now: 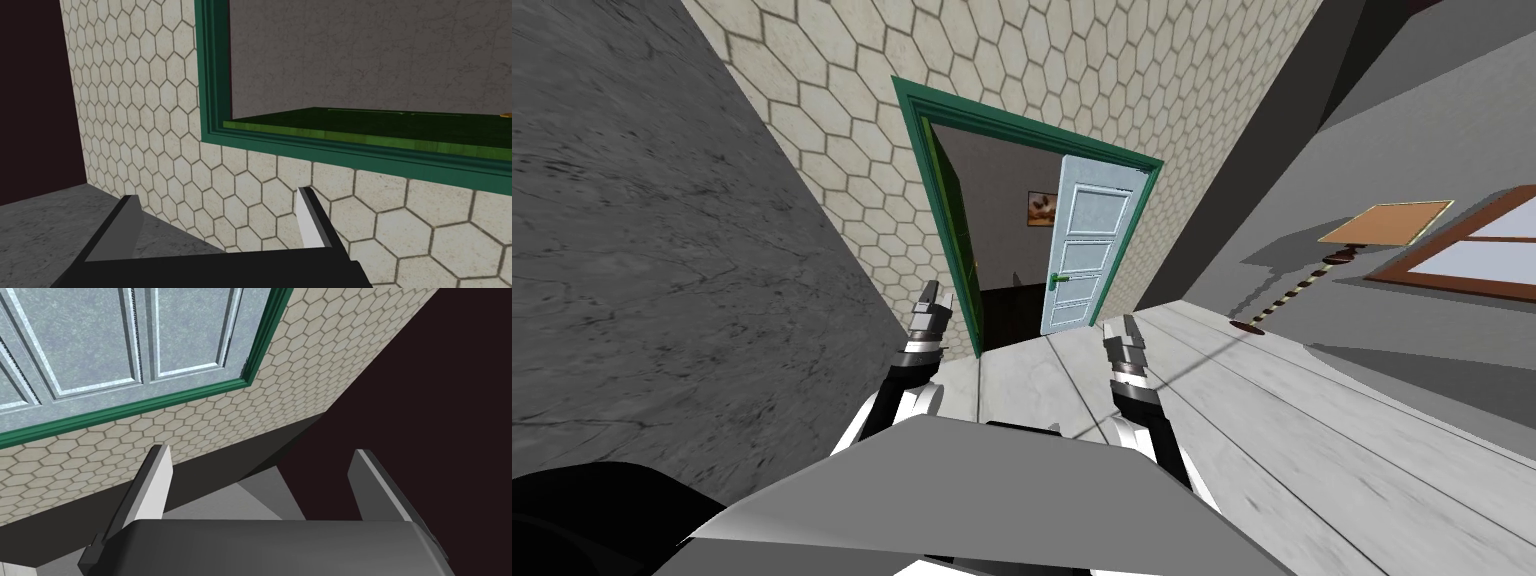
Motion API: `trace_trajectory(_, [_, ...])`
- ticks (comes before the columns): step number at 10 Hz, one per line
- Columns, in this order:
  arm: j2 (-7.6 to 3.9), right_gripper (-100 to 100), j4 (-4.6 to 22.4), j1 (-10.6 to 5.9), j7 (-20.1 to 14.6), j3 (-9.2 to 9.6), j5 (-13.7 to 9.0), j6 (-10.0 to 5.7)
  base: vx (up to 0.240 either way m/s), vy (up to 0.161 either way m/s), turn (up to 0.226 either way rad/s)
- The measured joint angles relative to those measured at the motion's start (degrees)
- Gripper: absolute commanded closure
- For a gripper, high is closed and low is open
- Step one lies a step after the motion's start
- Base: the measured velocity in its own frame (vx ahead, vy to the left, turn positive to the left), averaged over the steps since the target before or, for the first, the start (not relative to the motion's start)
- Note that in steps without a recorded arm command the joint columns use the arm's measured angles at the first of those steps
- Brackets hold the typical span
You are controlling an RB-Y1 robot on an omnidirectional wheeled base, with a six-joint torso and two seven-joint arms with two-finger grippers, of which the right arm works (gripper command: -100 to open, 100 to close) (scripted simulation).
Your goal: Push the door open
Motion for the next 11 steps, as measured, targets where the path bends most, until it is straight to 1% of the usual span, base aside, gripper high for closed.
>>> trace_trajectory(3, [-1.56,-100,3.6,-1.73,-0.8,0.43,-0.8,-0.56,0.106,-0.040,0.089])
trace_trajectory(4, [-2.35,-100,4.8,-2.51,-1.1,0.67,-1.2,-0.29,0.129,-0.042,0.107])
trace_trajectory(5, [-3.26,-100,7.0,-3.41,-1.6,0.79,-1.6,-0.80,0.116,-0.046,0.073])
trace_trajectory(6, [-3.64,-100,8.0,-4.07,-1.8,1.16,-1.8,-0.80,0.097,-0.055,0.077])
trace_trajectory(7, [-4.34,-100,9.2,-4.66,-2.1,1.31,-2.2,-0.73,0.095,-0.055,0.070])
trace_trajectory(9, [-5.24,-100,12.3,-6.12,-2.5,1.95,-2.6,-1.24,0.099,-0.053,0.089])
trace_trajectory(10, [-6.21,-100,13.5,-6.76,-3.0,1.95,-3.1,-1.38,0.088,-0.052,0.094])
trace_trajectory(11, [-6.86,-100,14.7,-7.40,-3.4,2.14,-3.5,-1.35,0.092,-0.051,0.097])
